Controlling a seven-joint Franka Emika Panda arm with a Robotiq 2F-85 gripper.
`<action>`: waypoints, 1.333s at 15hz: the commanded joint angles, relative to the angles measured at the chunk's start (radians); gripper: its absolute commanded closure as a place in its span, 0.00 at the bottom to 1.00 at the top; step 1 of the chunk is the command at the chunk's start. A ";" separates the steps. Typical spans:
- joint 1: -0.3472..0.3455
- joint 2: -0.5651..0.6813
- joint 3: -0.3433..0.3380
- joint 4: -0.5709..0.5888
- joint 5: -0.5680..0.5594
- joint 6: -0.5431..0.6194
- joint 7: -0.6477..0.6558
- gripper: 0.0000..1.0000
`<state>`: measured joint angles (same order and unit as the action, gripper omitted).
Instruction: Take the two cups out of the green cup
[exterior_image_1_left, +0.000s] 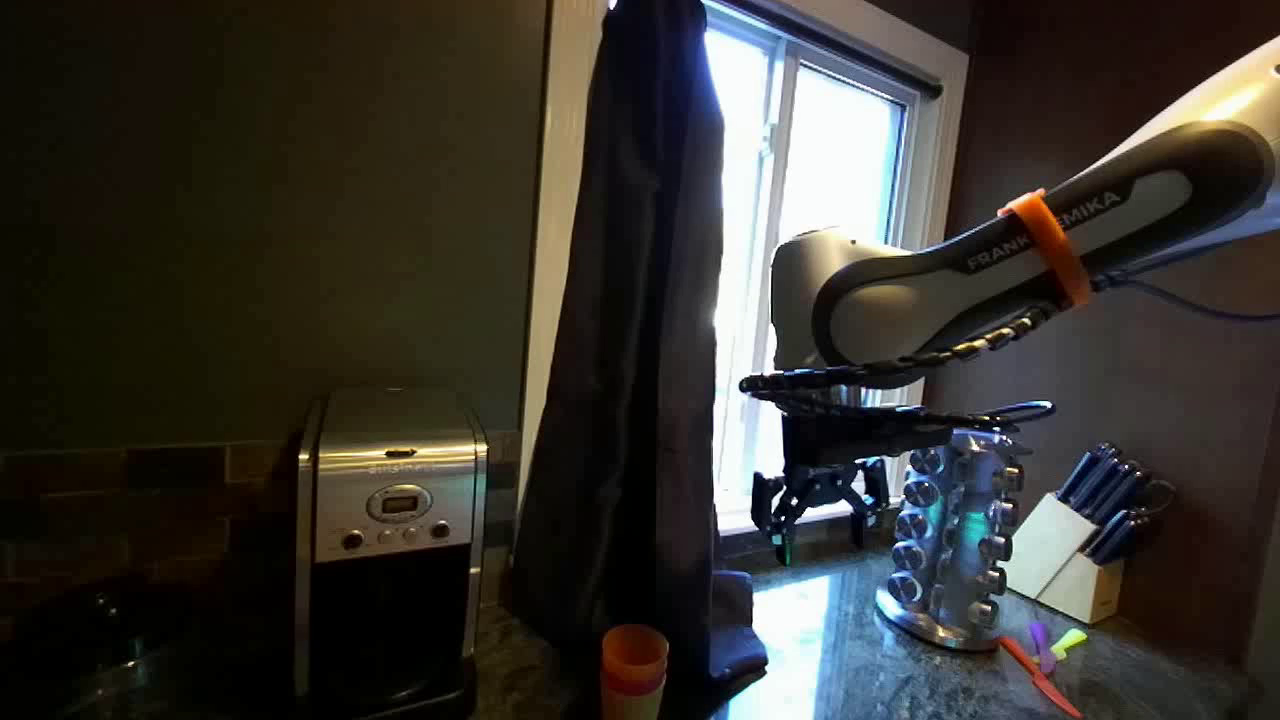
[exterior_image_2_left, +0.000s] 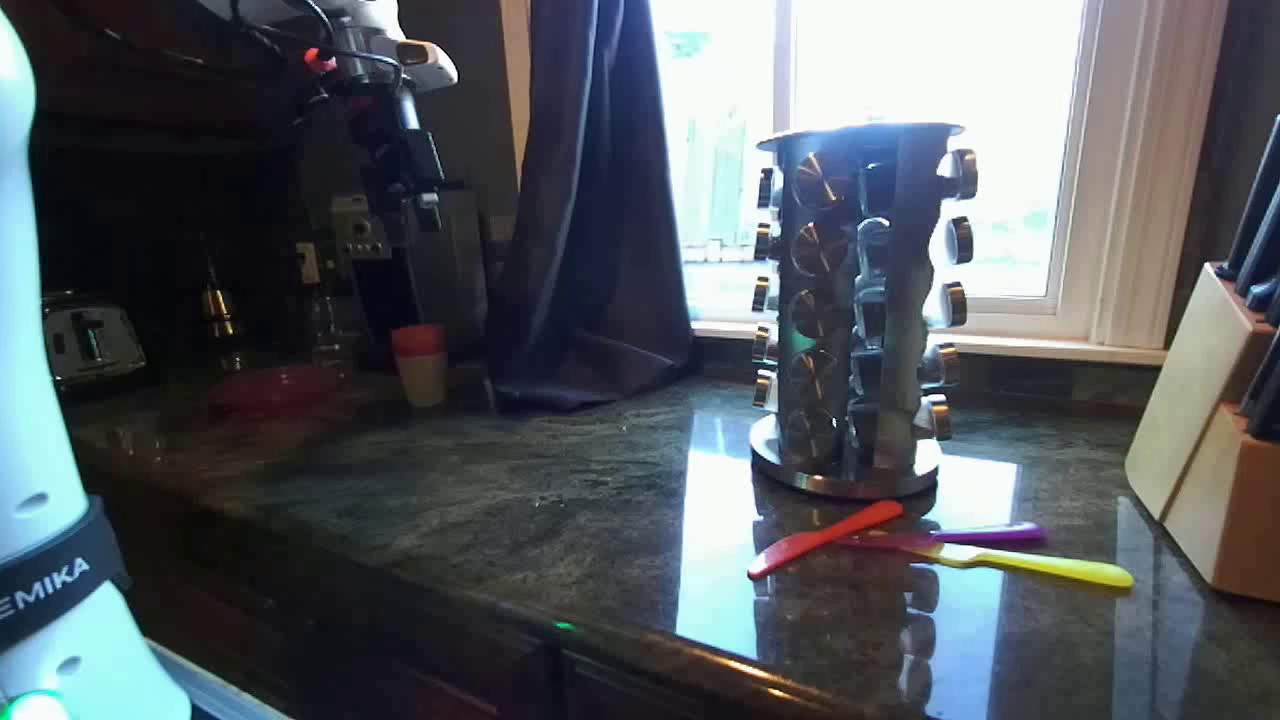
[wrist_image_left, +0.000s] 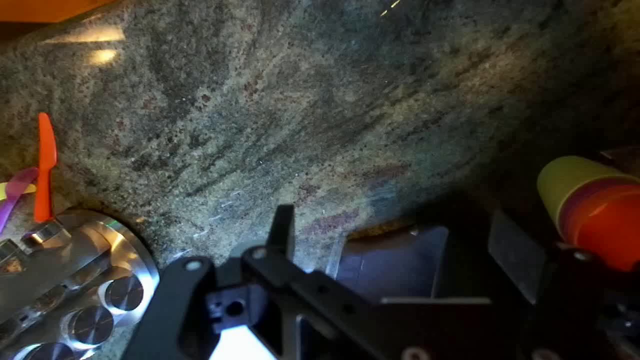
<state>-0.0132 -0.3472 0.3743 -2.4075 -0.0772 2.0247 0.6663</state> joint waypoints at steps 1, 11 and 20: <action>0.041 0.006 -0.038 0.001 -0.015 -0.003 0.012 0.00; 0.102 0.093 -0.047 0.037 0.075 0.022 0.024 0.00; 0.145 0.309 -0.084 0.117 0.160 0.276 0.120 0.00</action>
<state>0.1030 -0.1276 0.3177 -2.3320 0.0461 2.2408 0.7652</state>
